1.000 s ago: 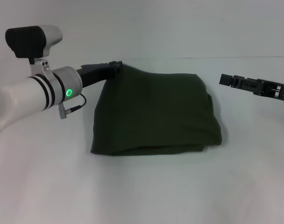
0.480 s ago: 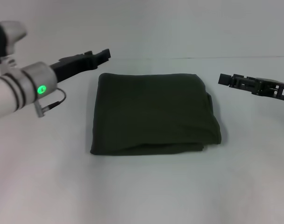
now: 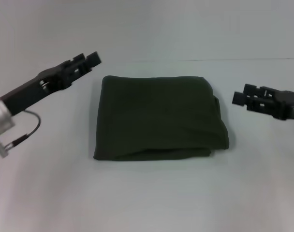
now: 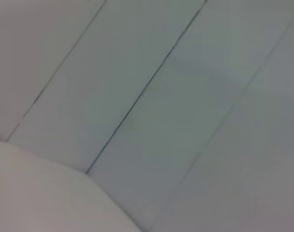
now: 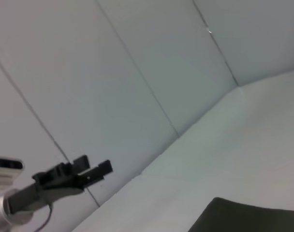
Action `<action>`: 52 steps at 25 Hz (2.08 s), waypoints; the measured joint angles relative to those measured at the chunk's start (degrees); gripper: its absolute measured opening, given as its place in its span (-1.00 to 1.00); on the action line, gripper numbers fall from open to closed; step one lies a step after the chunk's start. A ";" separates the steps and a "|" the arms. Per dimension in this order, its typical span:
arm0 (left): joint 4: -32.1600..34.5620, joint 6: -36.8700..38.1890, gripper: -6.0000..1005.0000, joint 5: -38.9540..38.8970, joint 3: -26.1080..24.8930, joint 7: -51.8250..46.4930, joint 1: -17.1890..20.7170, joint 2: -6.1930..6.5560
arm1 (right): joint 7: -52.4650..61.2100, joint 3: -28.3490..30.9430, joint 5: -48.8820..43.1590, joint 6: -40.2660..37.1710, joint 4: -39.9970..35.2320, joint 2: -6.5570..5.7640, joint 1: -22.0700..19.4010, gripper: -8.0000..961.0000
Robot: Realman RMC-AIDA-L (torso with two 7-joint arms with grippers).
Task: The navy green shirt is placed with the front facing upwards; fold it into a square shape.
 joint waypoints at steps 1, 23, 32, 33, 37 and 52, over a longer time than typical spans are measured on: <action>0.00 1.67 0.35 0.01 -0.68 1.05 0.68 -0.05 | -2.19 0.77 0.02 -0.79 0.00 0.47 -0.66 0.82; 3.83 15.96 0.33 18.85 0.84 15.04 4.18 0.20 | -5.36 -7.51 -12.12 -7.80 -2.36 1.73 2.71 0.86; 3.52 17.21 0.32 22.55 3.30 12.65 3.91 0.17 | -4.70 -7.58 -14.44 -8.48 -2.36 2.14 3.24 0.86; 3.49 17.39 0.32 22.87 3.59 12.43 3.91 0.14 | -4.84 -7.58 -14.42 -8.49 -2.32 2.15 3.15 0.86; 3.38 17.62 0.32 23.08 4.22 11.79 3.91 0.07 | -5.23 -7.39 -14.50 -8.51 -1.93 2.24 2.89 0.86; 3.15 18.93 0.32 24.03 4.43 11.65 3.73 0.00 | -5.41 -7.50 -14.60 -8.50 -1.84 2.26 2.26 0.86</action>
